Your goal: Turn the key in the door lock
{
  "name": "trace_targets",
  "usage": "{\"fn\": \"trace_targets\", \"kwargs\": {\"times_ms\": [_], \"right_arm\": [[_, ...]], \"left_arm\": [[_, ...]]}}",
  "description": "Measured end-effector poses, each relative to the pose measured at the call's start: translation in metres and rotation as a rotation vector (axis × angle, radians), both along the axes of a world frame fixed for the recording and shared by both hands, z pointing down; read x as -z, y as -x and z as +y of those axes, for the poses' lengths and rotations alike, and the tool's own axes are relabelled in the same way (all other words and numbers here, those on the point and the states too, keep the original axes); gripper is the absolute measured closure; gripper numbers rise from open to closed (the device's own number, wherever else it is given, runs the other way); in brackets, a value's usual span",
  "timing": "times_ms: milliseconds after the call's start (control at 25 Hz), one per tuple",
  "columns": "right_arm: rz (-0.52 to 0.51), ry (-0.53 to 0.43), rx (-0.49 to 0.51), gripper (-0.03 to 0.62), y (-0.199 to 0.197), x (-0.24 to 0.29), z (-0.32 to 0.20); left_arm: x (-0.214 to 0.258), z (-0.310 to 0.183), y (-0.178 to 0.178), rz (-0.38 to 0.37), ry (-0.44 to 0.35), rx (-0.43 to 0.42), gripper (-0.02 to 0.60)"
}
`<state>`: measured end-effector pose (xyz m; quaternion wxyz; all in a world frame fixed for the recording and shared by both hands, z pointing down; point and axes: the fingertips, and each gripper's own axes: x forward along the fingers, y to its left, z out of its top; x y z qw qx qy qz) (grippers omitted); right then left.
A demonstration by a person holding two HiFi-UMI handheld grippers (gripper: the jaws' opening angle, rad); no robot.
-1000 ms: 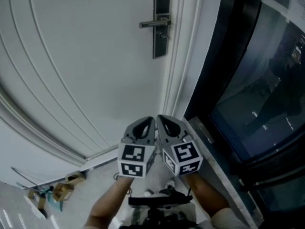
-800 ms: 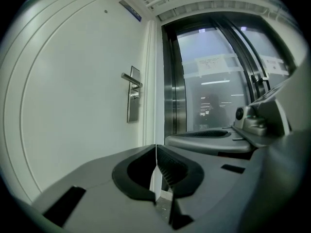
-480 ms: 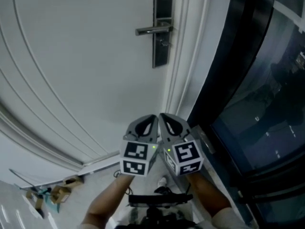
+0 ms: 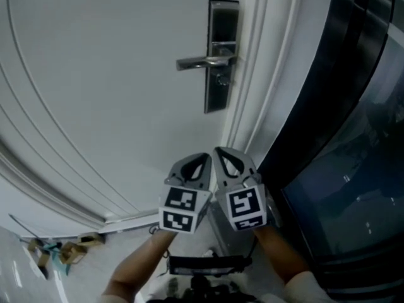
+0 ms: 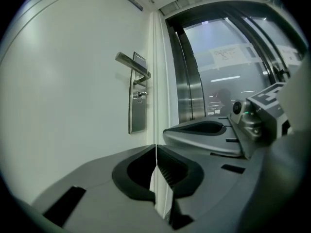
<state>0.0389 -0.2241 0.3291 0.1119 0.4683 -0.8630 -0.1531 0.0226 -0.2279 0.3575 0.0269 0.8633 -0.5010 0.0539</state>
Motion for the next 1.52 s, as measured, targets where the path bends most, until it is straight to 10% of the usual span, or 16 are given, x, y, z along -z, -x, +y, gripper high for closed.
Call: {"fn": "trace_targets", "kwargs": {"times_ms": [600,1040,1520], "right_arm": [[0.347,-0.265,0.057,0.563,-0.016,0.055,-0.068],[0.667,-0.463,-0.095,0.528,-0.008,0.090,-0.104],[0.765,-0.441,-0.191,0.553,-0.002,0.097,-0.141]], "left_arm": [[0.042,-0.060,-0.022,-0.001,-0.071,0.054,0.563],[0.067,-0.084,-0.015,0.014,-0.123,-0.025,0.563],[0.066,-0.098,0.007,0.044,-0.129,-0.074,0.563]]}}
